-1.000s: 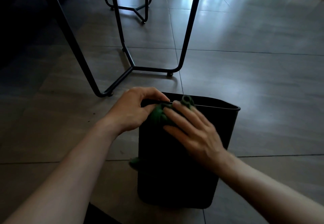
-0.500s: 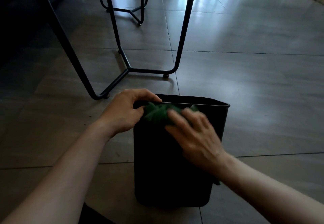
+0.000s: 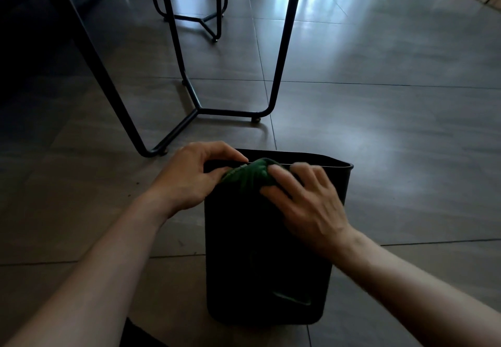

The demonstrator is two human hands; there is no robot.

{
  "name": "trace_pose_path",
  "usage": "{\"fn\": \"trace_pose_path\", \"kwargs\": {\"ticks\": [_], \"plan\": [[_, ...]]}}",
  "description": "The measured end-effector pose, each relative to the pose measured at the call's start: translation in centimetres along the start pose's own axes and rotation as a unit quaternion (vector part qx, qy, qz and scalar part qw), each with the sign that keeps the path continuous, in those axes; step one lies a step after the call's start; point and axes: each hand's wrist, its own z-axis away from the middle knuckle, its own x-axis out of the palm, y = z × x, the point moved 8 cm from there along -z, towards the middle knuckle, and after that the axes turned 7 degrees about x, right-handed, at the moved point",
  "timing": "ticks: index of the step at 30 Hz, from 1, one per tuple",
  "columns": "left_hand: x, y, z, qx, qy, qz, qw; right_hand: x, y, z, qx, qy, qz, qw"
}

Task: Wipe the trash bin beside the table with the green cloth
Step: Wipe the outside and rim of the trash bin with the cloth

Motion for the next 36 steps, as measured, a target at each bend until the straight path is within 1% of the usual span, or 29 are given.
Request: {"fn": "trace_pose_path", "kwargs": {"ticks": [1, 3, 4, 5, 6, 7, 9, 11, 12, 13, 14, 15, 17, 18, 19, 20, 21, 23, 24, 25, 26, 27, 28, 29, 31, 32, 33, 34, 36], "plan": [[0.0, 0.0, 0.0, -0.001, 0.005, -0.001, 1.0, 0.5, -1.3, 0.9, -0.015, -0.013, -0.011, 1.0], [-0.1, -0.2, -0.1, -0.006, 0.013, -0.006, 1.0, 1.6, -4.9, 4.1, -0.117, -0.07, -0.024, 0.99], [-0.1, -0.3, -0.1, -0.007, 0.014, -0.011, 1.0, 1.9, -6.4, 5.8, -0.173, -0.106, -0.022, 0.979], [-0.1, -0.4, -0.1, -0.005, 0.014, -0.016, 1.0, 2.2, -7.2, 6.9, -0.208, -0.139, -0.015, 0.968], [-0.1, -0.4, -0.1, -0.003, 0.013, -0.019, 1.0, 2.2, -6.9, 7.0, -0.21, -0.146, -0.008, 0.967], [-0.1, -0.4, -0.1, -0.002, 0.013, -0.019, 1.0, 1.9, -6.1, 6.1, -0.187, -0.129, -0.01, 0.974], [-0.1, -0.4, -0.2, -0.002, 0.012, -0.02, 1.0, 1.0, -3.4, 3.0, -0.098, -0.075, -0.015, 0.992], [-0.2, -0.4, -0.3, -0.003, 0.012, -0.022, 1.0, 0.5, -0.5, 0.1, -0.001, -0.031, 0.0, 1.0], [-0.3, -0.3, -0.3, -0.003, 0.012, -0.021, 1.0, 0.5, 0.0, -0.5, 0.036, -0.024, 0.004, 0.999], [-0.3, -0.3, -0.3, -0.003, 0.013, -0.019, 1.0, 0.7, -0.3, -0.2, 0.046, -0.028, -0.001, 0.999], [-0.3, -0.2, -0.3, -0.002, 0.016, -0.02, 1.0, 1.1, -1.6, 0.9, 0.024, -0.043, -0.007, 0.999], [-0.3, -0.2, -0.3, -0.001, 0.017, -0.023, 1.0, 1.5, -3.6, 3.0, -0.03, -0.067, -0.013, 0.997], [-0.3, -0.1, -0.2, 0.0, 0.017, -0.03, 0.999, 1.9, -7.6, 8.1, -0.163, -0.126, -0.014, 0.979], [-0.2, 0.0, -0.1, 0.001, 0.016, -0.033, 0.999, 1.9, -8.4, 9.9, -0.203, -0.152, -0.014, 0.967], [-0.2, -0.1, -0.1, 0.001, 0.017, -0.033, 0.999, 1.8, -8.1, 10.4, -0.212, -0.16, -0.016, 0.964], [-0.3, -0.1, -0.1, 0.0, 0.017, -0.031, 0.999, 1.6, -7.2, 9.5, -0.191, -0.145, -0.018, 0.971], [-0.3, -0.1, -0.1, -0.001, 0.016, -0.027, 0.999, 1.3, -5.9, 7.8, -0.142, -0.115, -0.019, 0.983], [-0.3, 0.1, 0.0, -0.002, 0.012, -0.02, 1.0, 0.3, -2.1, 3.2, -0.009, -0.045, -0.013, 0.999], [-0.3, 0.2, 0.1, -0.001, 0.008, -0.019, 1.0, -0.1, -0.4, 1.4, 0.05, -0.02, -0.005, 0.999], [-0.3, 0.3, 0.1, -0.001, 0.005, -0.018, 1.0, -0.1, 0.5, 0.3, 0.09, -0.011, -0.002, 0.996], [-0.3, 0.4, 0.2, 0.0, 0.003, -0.02, 1.0, 0.1, 0.3, 0.0, 0.1, -0.012, -0.003, 0.995], [-0.3, 0.5, 0.1, 0.002, 0.005, -0.023, 1.0, 0.4, -0.8, 0.7, 0.079, -0.026, -0.007, 0.997], [-0.3, 0.5, 0.1, 0.002, 0.009, -0.025, 1.0, 1.0, -2.9, 2.2, 0.026, -0.048, -0.013, 0.998], [-0.3, 0.5, 0.2, 0.002, 0.012, -0.026, 1.0, 1.6, -5.3, 4.4, -0.046, -0.078, -0.017, 0.996], [-0.1, 0.6, 0.3, 0.002, 0.008, -0.024, 1.0, 2.1, -9.2, 9.4, -0.189, -0.15, -0.013, 0.97], [0.0, 0.7, 0.4, 0.004, 0.005, -0.022, 1.0, 2.3, -9.6, 10.8, -0.227, -0.174, -0.008, 0.958], [0.0, 0.8, 0.4, 0.005, 0.004, -0.02, 1.0, 2.2, -9.2, 10.9, -0.232, -0.172, -0.007, 0.957], [0.0, 0.8, 0.4, 0.005, 0.004, -0.017, 1.0, 1.9, -8.4, 9.8, -0.208, -0.148, -0.01, 0.967], [-0.1, 1.0, 0.4, 0.006, 0.005, -0.015, 1.0, 0.9, -5.6, 5.8, -0.101, -0.078, -0.009, 0.992]]}}
